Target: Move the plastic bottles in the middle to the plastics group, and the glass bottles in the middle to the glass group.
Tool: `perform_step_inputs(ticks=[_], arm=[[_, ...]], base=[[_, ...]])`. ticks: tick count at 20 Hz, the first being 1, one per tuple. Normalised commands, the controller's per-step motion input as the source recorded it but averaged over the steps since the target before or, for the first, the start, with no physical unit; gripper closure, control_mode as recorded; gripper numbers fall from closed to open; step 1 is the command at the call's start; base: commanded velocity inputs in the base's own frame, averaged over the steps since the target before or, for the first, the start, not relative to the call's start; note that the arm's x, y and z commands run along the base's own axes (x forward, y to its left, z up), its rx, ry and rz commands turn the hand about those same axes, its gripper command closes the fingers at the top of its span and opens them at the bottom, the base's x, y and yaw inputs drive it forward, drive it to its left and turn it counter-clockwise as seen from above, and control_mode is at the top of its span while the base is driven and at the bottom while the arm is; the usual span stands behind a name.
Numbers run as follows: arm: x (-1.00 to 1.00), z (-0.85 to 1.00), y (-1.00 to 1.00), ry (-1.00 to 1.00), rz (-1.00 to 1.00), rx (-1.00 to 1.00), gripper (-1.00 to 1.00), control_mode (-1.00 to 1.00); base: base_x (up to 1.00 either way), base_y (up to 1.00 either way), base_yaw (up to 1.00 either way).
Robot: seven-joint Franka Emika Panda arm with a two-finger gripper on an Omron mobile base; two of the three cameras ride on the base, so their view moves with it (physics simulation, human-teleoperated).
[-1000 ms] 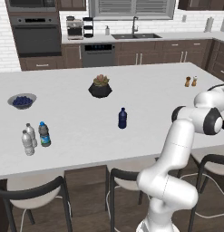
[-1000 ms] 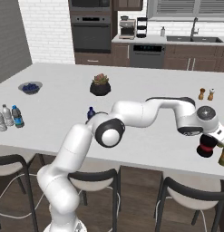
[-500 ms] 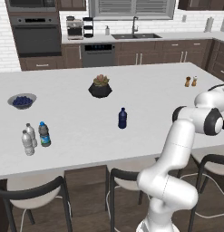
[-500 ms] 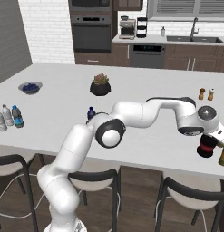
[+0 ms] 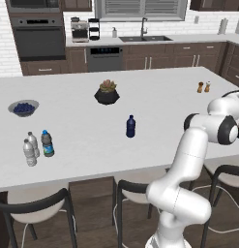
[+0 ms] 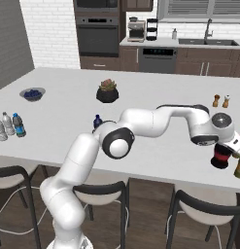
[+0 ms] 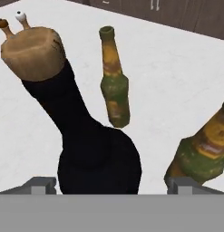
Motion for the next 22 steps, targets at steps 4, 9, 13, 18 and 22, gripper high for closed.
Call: perform_step_inputs(ticks=[4,9,13,18,22], arm=[[0.00,0.10,0.05,0.05,0.00,-0.02,-1.00,-1.00],[0.00,0.36,0.28,0.02,0.00,-0.04,-1.00,-1.00],[0.00,0.65,0.54,0.00,0.00,-0.04,-1.00,-1.00],[0.00,0.63,0.56,0.00,0.00,-0.01,-1.00,-1.00],[-0.13,0.35,0.56,-0.08,0.02,0.00,-1.00,-1.00]], base=[[0.00,0.00,0.00],[0.00,0.00,0.00],[0.00,0.00,0.00],[0.00,0.00,0.00],[0.00,0.00,0.00]])
